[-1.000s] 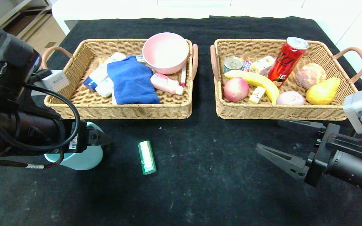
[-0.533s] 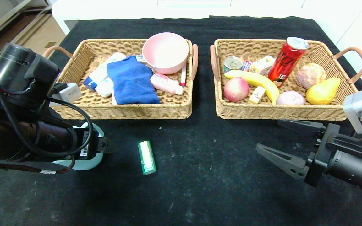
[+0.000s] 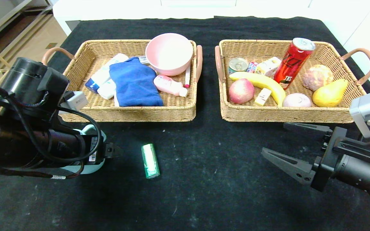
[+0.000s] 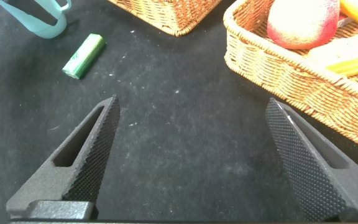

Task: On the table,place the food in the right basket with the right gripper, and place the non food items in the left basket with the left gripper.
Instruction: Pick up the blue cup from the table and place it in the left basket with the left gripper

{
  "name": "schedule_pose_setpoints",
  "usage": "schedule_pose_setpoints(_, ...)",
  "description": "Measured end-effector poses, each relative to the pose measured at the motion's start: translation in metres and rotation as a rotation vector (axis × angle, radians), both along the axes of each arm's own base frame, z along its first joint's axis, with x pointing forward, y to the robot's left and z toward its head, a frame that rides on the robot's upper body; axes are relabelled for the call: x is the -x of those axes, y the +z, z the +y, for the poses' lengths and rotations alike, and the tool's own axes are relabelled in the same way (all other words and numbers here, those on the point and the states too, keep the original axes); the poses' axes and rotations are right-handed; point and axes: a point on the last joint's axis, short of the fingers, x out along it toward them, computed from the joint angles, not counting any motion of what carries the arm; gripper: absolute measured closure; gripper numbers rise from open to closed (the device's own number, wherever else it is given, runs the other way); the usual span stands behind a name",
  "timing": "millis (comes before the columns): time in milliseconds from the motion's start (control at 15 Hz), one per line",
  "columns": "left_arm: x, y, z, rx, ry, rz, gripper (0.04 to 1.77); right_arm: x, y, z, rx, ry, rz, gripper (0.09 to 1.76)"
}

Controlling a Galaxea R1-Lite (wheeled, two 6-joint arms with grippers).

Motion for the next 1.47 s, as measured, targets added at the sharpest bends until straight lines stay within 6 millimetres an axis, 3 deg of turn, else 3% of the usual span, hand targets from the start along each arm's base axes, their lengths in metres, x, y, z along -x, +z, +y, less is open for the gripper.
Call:
schedule_pose_setpoints(133,-0.0001,-0.0011,0.0000,-0.002,0.000,0.004,0.09,0.0003,0.0000,0.0006,-0.001,0.003,0.001,0.14)
schedule_pose_setpoints(400,-0.0009,-0.0018,-0.0003,-0.001,0.002,0.005,0.74,0.0008,-0.0002,0.0015,0.000,0.008,0.001,0.14)
schedule_pose_setpoints(600,-0.0022,-0.0016,-0.0009,0.002,0.002,-0.002,1.05,0.0008,-0.0005,0.0015,0.001,0.008,0.002,0.14)
schedule_pose_setpoints(667,-0.0026,-0.0020,-0.0011,0.001,0.003,-0.001,1.45,0.0011,-0.0008,0.0017,0.001,0.009,0.003,0.14)
schedule_pose_setpoints(733,-0.0030,-0.0019,-0.0012,-0.001,0.005,-0.004,1.62,0.0013,-0.0010,0.0019,0.002,0.011,0.003,0.14)
schedule_pose_setpoints(1467,-0.0025,-0.0052,-0.0022,-0.001,-0.001,0.009,1.62,-0.0004,-0.0042,0.0033,0.008,0.013,0.016,0.14)
